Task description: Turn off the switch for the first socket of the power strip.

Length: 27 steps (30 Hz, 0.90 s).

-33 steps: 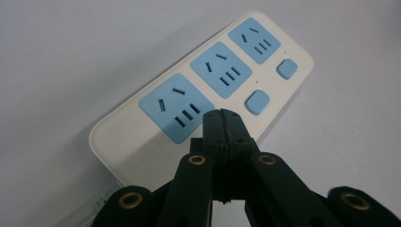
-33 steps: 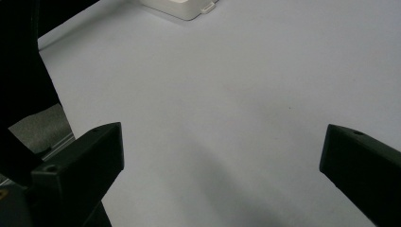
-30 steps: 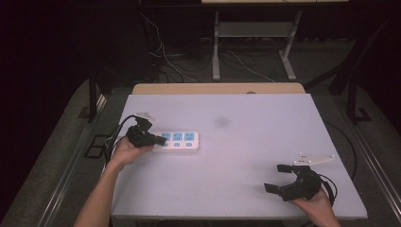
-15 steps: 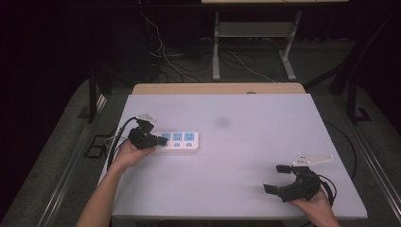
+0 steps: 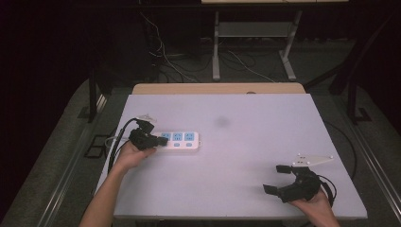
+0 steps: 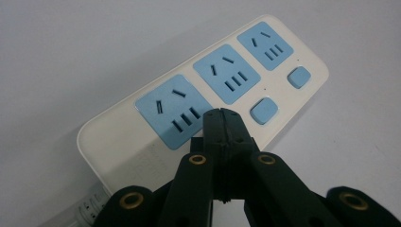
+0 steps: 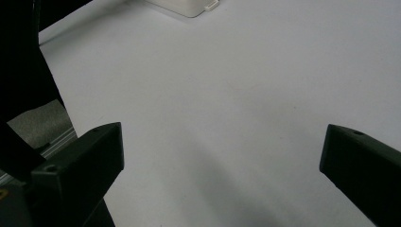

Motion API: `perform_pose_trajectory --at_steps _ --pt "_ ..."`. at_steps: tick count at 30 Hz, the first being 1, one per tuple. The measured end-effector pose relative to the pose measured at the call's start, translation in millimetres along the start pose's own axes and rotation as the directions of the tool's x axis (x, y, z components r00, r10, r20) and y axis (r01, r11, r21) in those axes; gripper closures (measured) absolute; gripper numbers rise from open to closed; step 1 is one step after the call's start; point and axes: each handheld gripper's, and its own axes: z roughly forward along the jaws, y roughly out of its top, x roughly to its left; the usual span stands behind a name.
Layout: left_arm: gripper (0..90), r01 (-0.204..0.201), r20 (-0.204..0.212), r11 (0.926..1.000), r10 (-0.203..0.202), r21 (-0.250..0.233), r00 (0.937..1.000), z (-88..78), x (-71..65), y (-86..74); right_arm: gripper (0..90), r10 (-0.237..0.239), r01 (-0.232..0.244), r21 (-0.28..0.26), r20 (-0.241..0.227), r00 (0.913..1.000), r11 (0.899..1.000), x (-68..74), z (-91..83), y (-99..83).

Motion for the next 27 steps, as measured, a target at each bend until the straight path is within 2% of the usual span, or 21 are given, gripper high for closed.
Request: perform_pose_trajectory --at_steps 5,13,15,17,20,27 --pt "89.7 -0.025 -0.007 0.9996 0.025 0.013 0.9997 -0.1 -1.2 1.9 0.3 0.007 -0.007 -0.001 0.001 1.0000 1.000 -1.0 0.0 0.1" --pt "89.7 -0.032 -0.010 0.9994 0.032 0.013 0.9994 -0.7 -1.9 1.7 0.3 0.008 -0.008 -0.010 0.005 1.0000 1.000 -2.4 -2.2 -0.4" --pt "89.6 -0.023 0.004 0.9994 0.023 -0.026 0.9997 -4.6 -2.1 2.8 0.3 0.011 -0.011 -0.011 0.007 0.9999 1.000 -3.0 -2.5 -0.3" --pt "89.6 -0.043 -0.011 0.9981 0.043 -0.044 0.9990 -9.1 -1.8 3.6 0.3 0.014 -0.014 -0.013 0.009 0.9999 1.000 -3.7 -3.4 -0.2" --pt "89.6 -0.023 -0.019 0.9964 0.022 -0.082 0.9996 -17.1 1.4 5.3 0.3 0.017 -0.017 -0.020 0.011 0.9998 1.000 -5.2 -4.3 -0.5" --pt "89.6 -0.017 -0.035 0.9964 0.014 -0.083 0.9993 -22.4 2.6 7.3 0.3 0.025 -0.024 -0.022 0.018 0.9995 0.999 -7.5 -5.9 -0.8"
